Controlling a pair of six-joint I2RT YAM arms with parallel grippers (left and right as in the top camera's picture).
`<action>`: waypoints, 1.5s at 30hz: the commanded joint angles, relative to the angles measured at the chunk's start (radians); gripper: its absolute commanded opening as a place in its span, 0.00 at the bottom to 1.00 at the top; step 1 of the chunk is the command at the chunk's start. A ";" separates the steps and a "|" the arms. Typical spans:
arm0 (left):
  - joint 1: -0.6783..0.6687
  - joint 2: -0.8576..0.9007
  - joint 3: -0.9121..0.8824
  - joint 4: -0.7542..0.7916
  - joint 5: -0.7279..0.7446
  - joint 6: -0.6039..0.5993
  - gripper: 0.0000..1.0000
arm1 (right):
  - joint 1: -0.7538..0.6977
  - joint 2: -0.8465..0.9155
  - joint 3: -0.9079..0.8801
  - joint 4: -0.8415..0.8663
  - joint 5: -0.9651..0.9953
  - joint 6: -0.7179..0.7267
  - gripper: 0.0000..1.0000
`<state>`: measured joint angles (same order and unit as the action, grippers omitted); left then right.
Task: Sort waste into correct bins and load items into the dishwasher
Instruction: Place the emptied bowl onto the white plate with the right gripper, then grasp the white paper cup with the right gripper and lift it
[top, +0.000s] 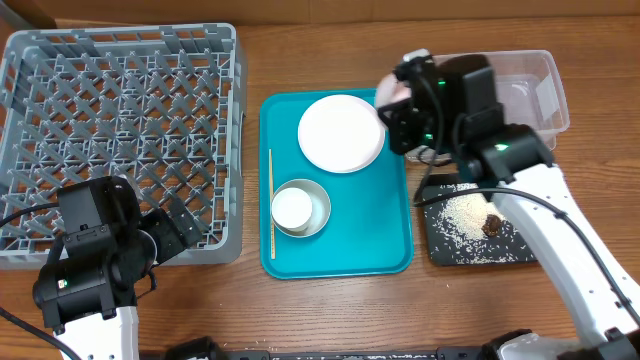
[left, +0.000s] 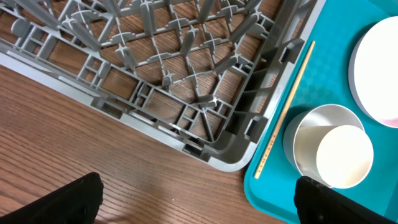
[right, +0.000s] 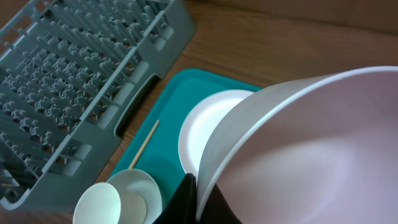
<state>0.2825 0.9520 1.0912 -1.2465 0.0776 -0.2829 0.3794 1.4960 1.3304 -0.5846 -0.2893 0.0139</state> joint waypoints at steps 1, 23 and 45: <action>0.005 -0.003 0.016 -0.003 -0.007 -0.009 1.00 | 0.054 0.084 0.018 0.058 0.046 -0.023 0.04; 0.005 -0.003 0.016 -0.007 -0.007 -0.009 1.00 | 0.171 0.450 0.023 0.167 0.045 -0.022 0.19; 0.005 -0.003 0.016 -0.006 -0.010 -0.009 1.00 | 0.232 0.328 0.322 -0.442 -0.090 0.154 0.54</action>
<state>0.2825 0.9520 1.0912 -1.2530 0.0772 -0.2829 0.5762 1.8095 1.6928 -1.0290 -0.3698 0.1036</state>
